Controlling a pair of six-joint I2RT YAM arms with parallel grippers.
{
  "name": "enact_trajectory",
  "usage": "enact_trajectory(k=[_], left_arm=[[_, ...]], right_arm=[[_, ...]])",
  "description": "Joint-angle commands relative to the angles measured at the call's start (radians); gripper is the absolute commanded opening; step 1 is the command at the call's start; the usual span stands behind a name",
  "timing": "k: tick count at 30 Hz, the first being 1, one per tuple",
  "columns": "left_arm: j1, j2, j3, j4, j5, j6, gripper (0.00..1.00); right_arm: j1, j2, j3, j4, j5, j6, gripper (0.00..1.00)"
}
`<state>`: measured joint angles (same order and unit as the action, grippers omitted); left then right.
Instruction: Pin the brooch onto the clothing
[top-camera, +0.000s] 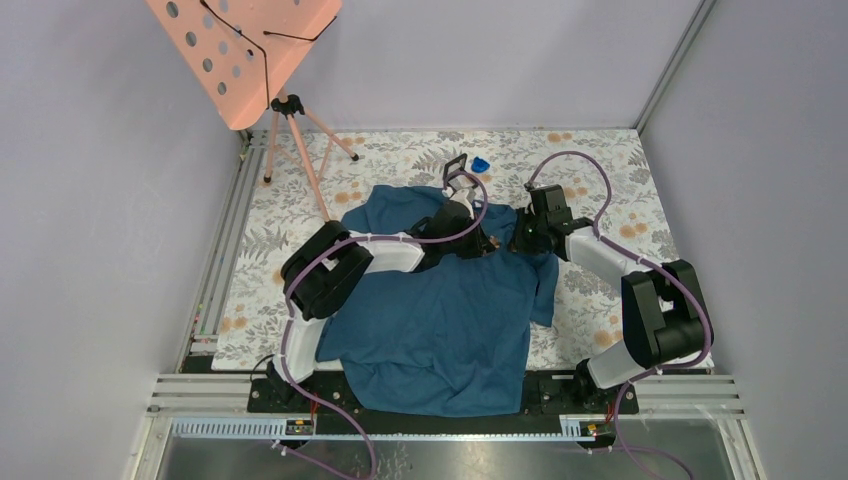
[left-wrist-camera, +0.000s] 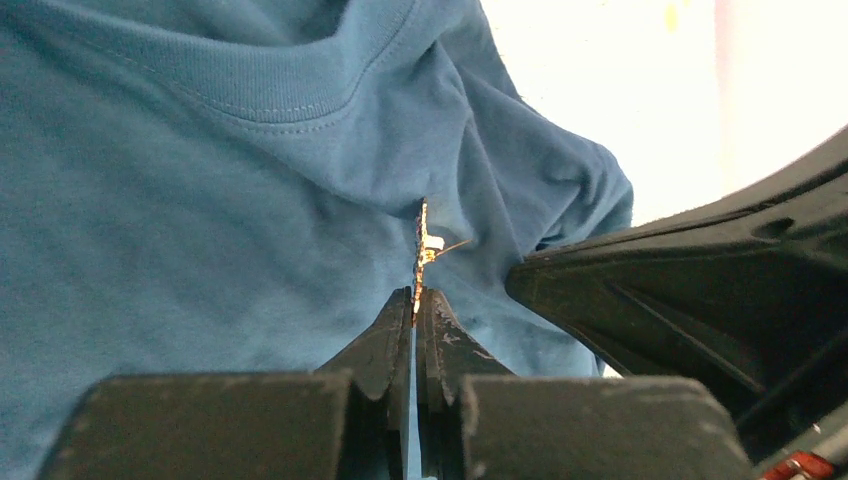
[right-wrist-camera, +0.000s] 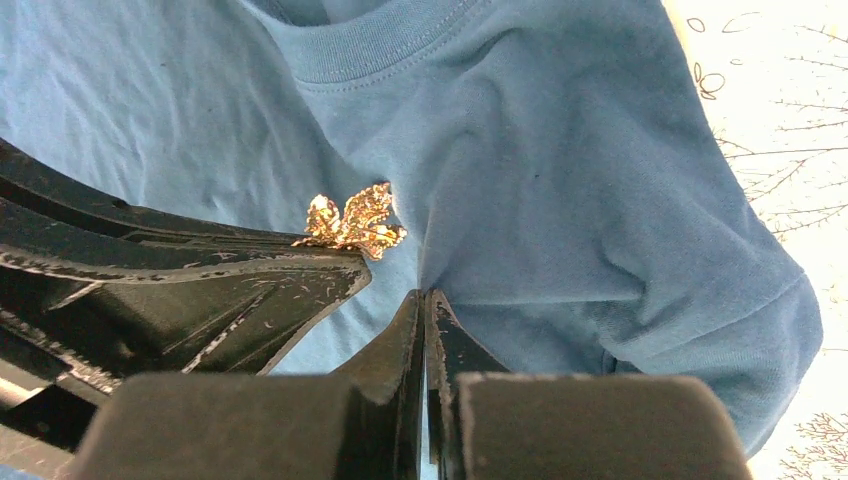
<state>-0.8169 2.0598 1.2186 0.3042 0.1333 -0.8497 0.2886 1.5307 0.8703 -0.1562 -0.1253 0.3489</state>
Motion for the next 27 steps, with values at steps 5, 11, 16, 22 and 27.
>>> enact_trajectory(k=[5, 11, 16, 22, 27], left_arm=[[-0.016, 0.025, 0.067, -0.054, -0.047, 0.029, 0.00], [-0.032, 0.041, 0.104, -0.106, -0.058, 0.061, 0.00], [-0.035, 0.041, 0.120, -0.132, -0.067, 0.079, 0.00], [-0.036, 0.048, 0.135, -0.151, -0.067, 0.087, 0.00], [-0.036, 0.043, 0.131, -0.143, -0.072, 0.084, 0.00]], right_arm=[[-0.003, -0.058, -0.016, 0.063, -0.039, 0.018, 0.00], [-0.003, -0.060, -0.003, 0.071, -0.060, 0.008, 0.00], [-0.003, -0.054, 0.004, 0.076, -0.086, -0.004, 0.00], [-0.003, -0.060, -0.017, 0.103, -0.141, -0.025, 0.00], [-0.003, -0.035, -0.004, 0.076, -0.146, -0.039, 0.00]])
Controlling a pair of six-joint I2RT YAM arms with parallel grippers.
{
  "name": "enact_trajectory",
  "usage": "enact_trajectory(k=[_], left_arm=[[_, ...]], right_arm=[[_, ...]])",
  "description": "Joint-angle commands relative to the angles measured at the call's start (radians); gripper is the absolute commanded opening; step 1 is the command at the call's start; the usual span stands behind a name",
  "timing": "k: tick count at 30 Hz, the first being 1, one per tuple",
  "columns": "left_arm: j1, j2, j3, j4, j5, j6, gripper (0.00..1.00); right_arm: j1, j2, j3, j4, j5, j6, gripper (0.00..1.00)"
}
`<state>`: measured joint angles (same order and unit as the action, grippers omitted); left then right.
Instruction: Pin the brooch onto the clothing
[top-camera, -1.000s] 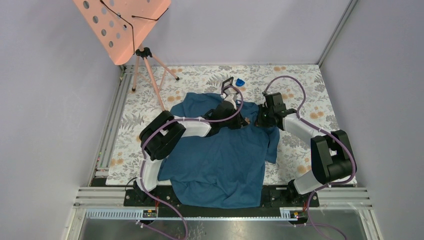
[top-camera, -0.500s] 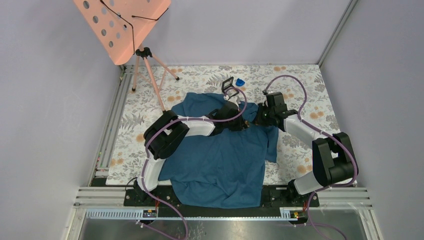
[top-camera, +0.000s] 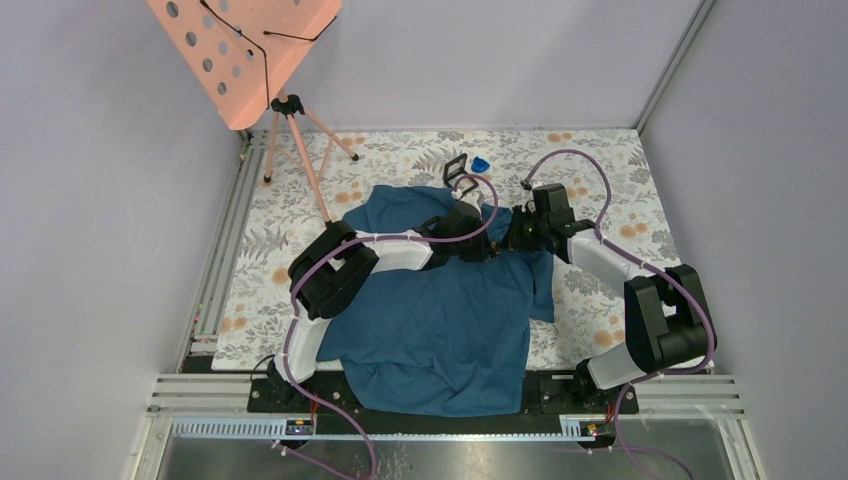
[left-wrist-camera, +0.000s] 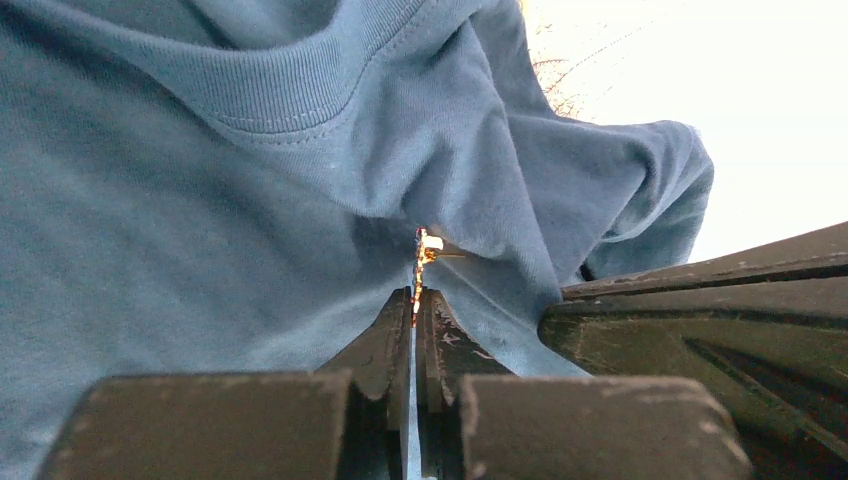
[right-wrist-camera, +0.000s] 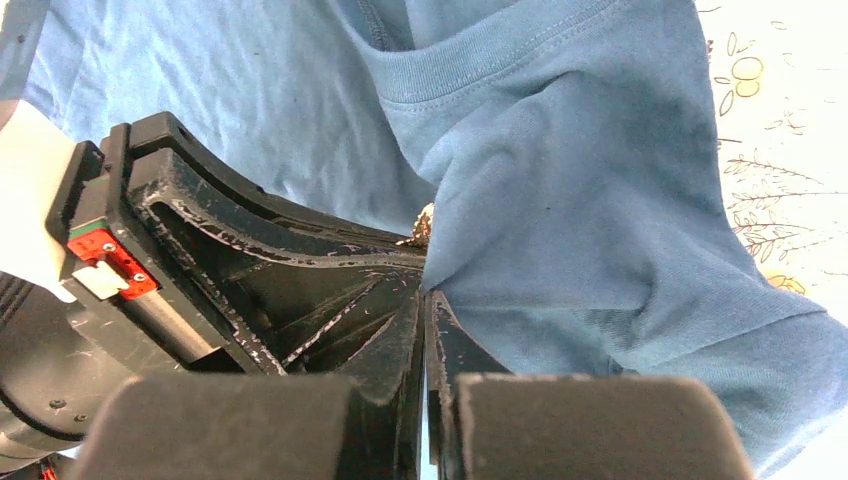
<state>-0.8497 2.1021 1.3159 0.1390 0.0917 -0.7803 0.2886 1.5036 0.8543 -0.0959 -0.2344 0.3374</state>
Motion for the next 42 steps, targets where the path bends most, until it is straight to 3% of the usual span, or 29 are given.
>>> enact_trajectory(k=[1, 18, 27, 42], left_arm=[[-0.003, -0.003, 0.028, 0.028, -0.033, 0.011, 0.00], [-0.001, -0.090, -0.133, 0.256, -0.055, -0.045, 0.00], [0.001, -0.086, -0.174, 0.401, 0.014, -0.060, 0.00], [0.005, -0.063, -0.186, 0.485, 0.110, -0.059, 0.00]], right_arm=[[-0.003, -0.002, 0.014, 0.009, -0.037, -0.028, 0.00], [-0.003, 0.099, -0.043, 0.006, -0.043, 0.015, 0.00], [-0.003, 0.113, -0.036, 0.013, -0.089, 0.009, 0.00], [-0.003, 0.105, -0.029, 0.021, -0.137, -0.025, 0.00]])
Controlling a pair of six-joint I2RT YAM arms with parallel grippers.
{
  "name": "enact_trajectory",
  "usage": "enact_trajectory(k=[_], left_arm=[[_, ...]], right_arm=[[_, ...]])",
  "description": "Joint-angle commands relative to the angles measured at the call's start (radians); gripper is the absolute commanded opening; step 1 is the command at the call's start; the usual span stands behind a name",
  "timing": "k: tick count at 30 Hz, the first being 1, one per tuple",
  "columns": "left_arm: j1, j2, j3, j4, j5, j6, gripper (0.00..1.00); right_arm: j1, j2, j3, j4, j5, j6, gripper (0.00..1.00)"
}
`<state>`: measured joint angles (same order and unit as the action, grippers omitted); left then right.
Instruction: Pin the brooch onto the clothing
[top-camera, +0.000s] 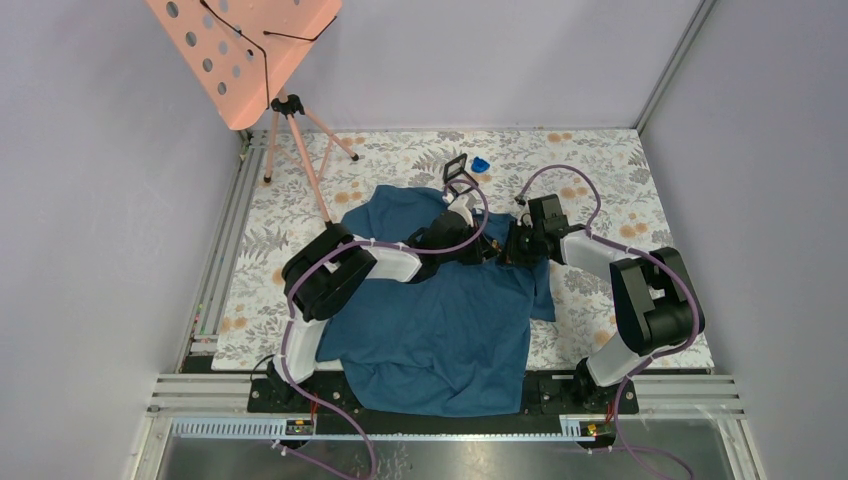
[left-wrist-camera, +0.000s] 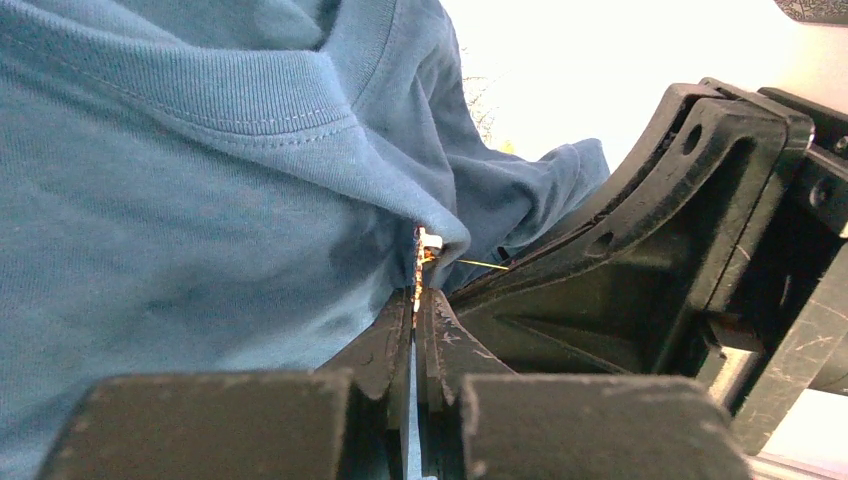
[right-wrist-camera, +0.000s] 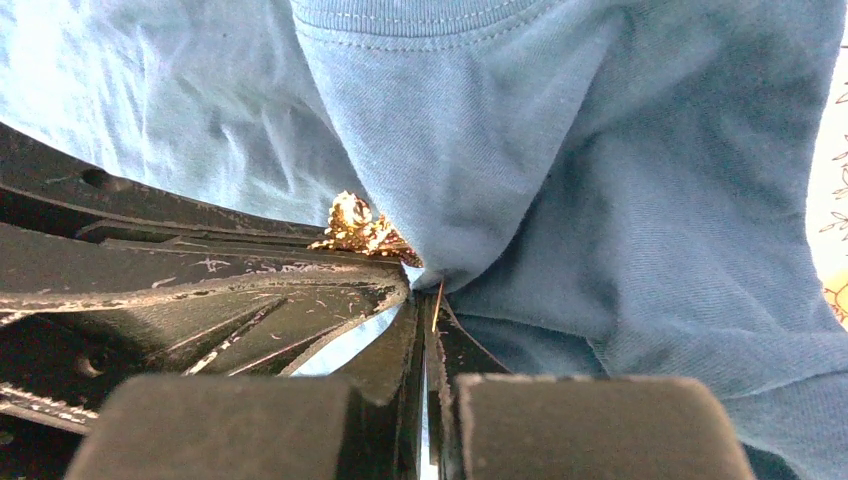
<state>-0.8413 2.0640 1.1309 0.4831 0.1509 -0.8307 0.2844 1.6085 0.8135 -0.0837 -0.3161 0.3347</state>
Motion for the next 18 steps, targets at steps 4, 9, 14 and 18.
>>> enact_trajectory(k=[4, 9, 14, 18], left_arm=[[0.013, -0.022, -0.009, 0.112, 0.034, -0.033, 0.00], [0.027, -0.024, -0.022, 0.107, 0.054, -0.036, 0.00], [0.031, -0.028, -0.024, 0.097, 0.075, -0.021, 0.00], [0.035, -0.031, -0.028, 0.116, 0.095, -0.018, 0.00]], right_arm=[[0.002, -0.106, -0.019, -0.009, -0.060, -0.026, 0.11], [0.001, -0.280, -0.037, -0.081, -0.016, -0.025, 0.44], [0.001, -0.437, -0.041, -0.159, 0.127, -0.035, 0.62], [-0.010, -0.466, -0.039, -0.198, 0.239, -0.045, 0.66]])
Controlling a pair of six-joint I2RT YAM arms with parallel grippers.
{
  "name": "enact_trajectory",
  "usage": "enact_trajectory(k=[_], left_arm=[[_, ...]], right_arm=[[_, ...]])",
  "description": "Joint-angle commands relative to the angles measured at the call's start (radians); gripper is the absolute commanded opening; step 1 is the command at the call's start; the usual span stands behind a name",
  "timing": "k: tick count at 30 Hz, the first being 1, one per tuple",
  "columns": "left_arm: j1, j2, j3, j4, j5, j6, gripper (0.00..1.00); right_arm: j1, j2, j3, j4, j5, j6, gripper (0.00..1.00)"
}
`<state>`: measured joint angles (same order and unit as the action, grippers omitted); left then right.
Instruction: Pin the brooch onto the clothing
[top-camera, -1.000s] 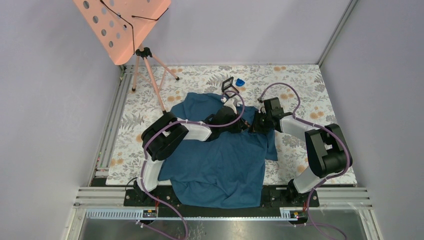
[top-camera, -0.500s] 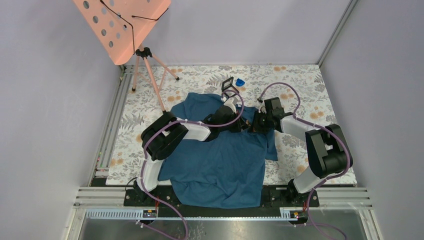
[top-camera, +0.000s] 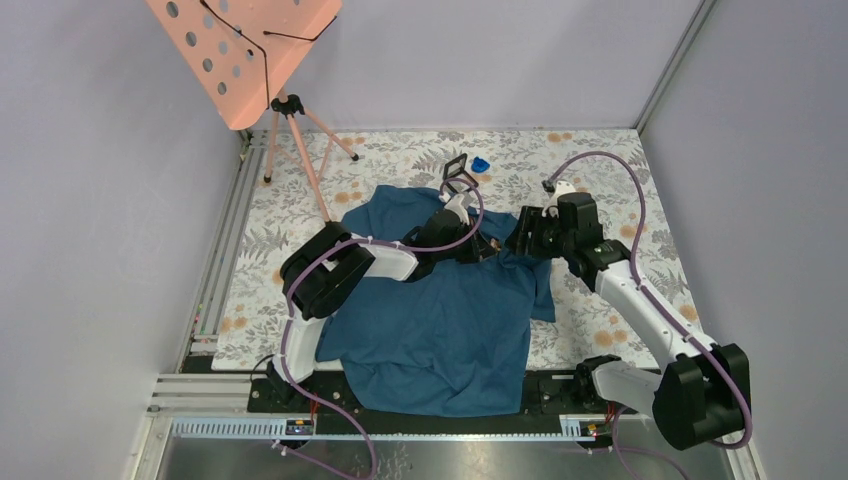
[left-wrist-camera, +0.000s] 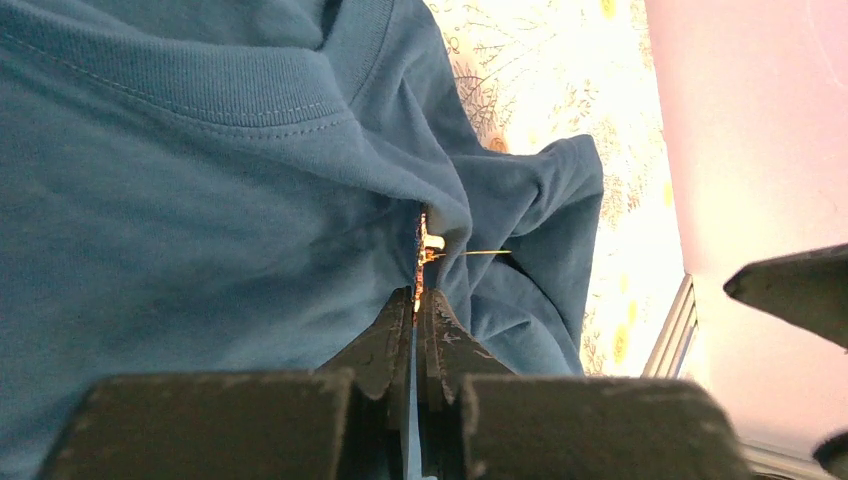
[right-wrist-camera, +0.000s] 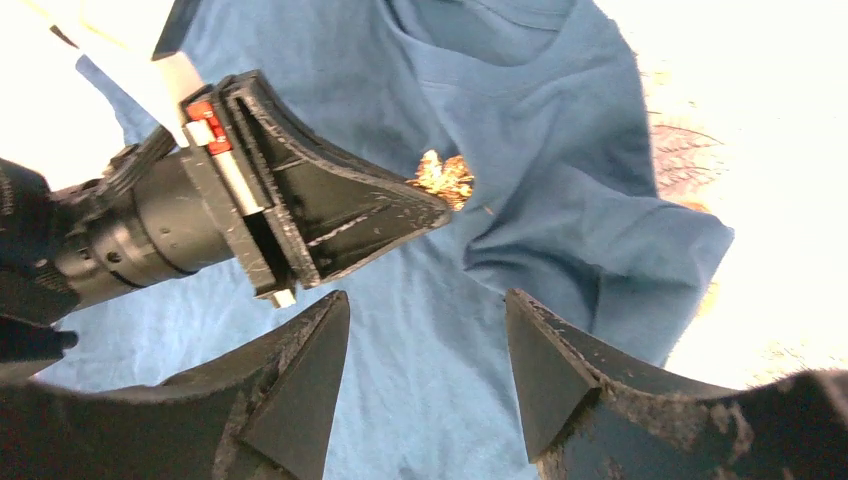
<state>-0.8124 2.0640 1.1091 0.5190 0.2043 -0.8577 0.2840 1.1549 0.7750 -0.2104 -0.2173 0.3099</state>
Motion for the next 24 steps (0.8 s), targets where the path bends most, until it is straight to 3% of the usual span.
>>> enact_trajectory(k=[1, 9, 17, 24], left_arm=[[0.006, -0.030, -0.006, 0.082, 0.046, 0.009, 0.00], [0.007, -0.011, 0.009, 0.078, 0.073, 0.011, 0.00], [0.008, -0.009, 0.018, 0.076, 0.080, 0.017, 0.00], [0.009, -0.004, 0.027, 0.078, 0.093, 0.022, 0.00]], right_arm=[[-0.016, -0.007, -0.004, -0.072, 0.143, -0.019, 0.66], [-0.046, 0.103, -0.033, -0.016, 0.212, 0.043, 0.62], [-0.048, 0.265, 0.035, 0.010, 0.189, 0.022, 0.55], [-0.048, 0.315, 0.038, 0.080, 0.138, 0.018, 0.54]])
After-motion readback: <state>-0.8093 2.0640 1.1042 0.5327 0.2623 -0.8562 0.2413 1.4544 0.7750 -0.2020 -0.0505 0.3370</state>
